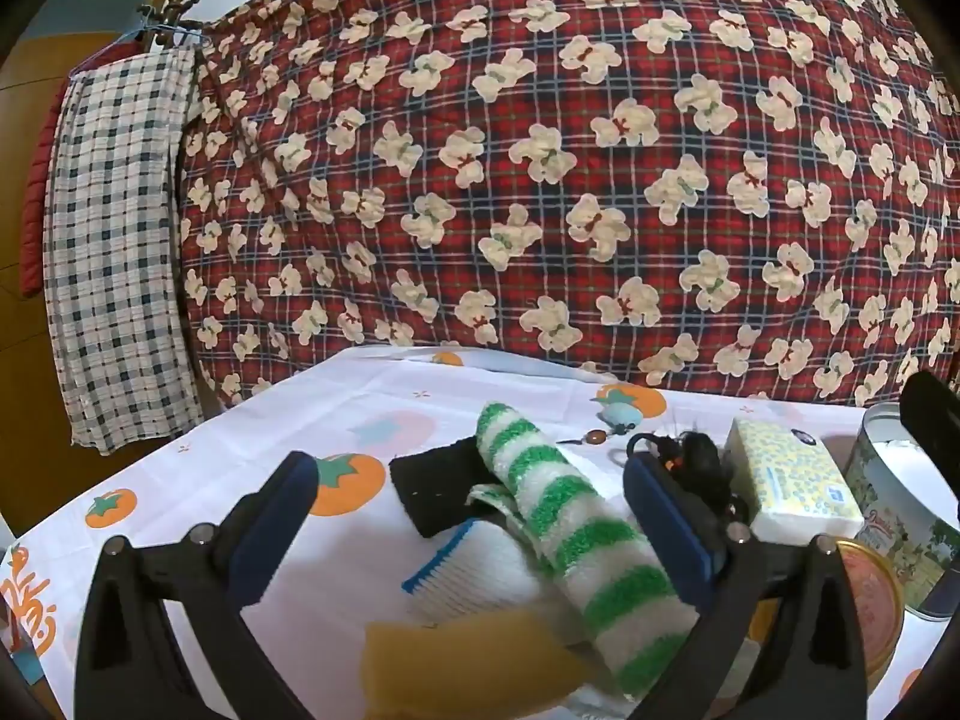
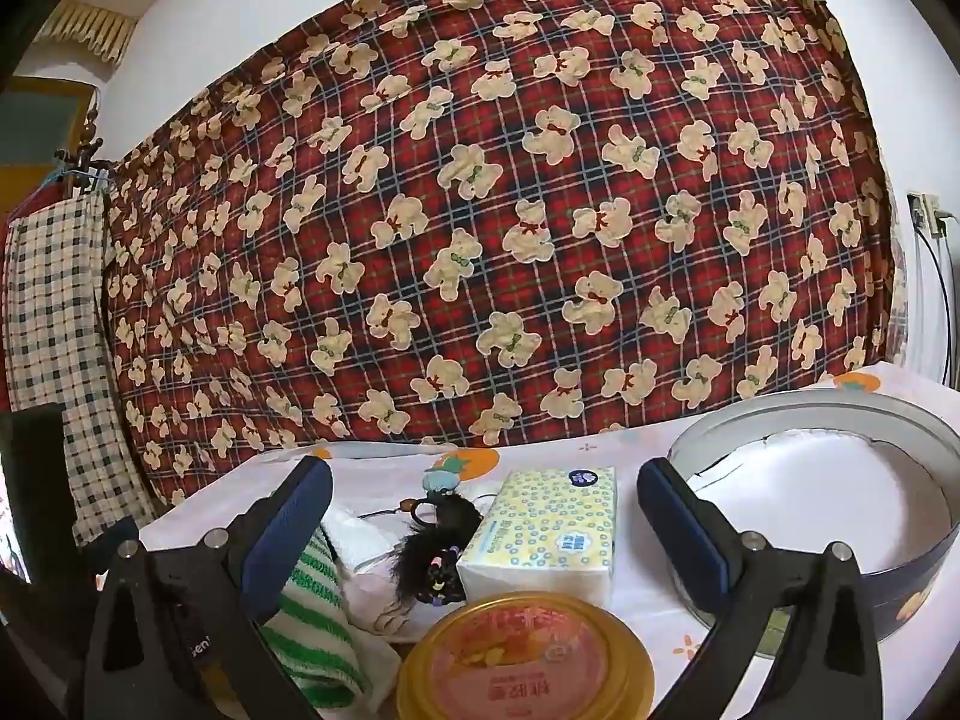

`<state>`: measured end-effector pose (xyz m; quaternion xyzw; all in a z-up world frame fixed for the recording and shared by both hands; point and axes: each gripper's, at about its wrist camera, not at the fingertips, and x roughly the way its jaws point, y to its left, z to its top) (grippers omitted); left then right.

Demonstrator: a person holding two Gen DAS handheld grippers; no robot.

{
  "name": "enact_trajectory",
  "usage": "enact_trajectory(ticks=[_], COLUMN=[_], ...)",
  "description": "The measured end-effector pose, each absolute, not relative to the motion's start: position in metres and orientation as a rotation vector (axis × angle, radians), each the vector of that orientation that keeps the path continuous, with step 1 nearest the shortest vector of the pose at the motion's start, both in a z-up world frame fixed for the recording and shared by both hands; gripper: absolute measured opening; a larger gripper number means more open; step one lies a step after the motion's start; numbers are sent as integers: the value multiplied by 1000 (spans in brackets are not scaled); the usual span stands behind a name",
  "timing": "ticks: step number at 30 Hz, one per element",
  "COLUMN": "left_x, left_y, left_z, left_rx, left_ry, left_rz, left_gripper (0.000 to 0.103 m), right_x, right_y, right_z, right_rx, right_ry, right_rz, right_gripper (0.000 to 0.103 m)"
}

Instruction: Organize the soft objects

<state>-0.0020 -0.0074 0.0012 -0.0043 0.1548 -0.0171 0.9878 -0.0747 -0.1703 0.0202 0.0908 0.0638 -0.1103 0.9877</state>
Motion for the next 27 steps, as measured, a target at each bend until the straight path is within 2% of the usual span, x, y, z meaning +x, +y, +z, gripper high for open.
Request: enact_trajectory(ticks=[27], left_x=[-3], left_y=[-3], left_z=[1], left_rx=[-23], left_ry=[308], left_rz=[-52], left_gripper=[103], right_x=[-74], right_y=[-168], right_z=[21], right_rx=[177], right_ry=[135], right_rz=[-211], right_gripper=[103])
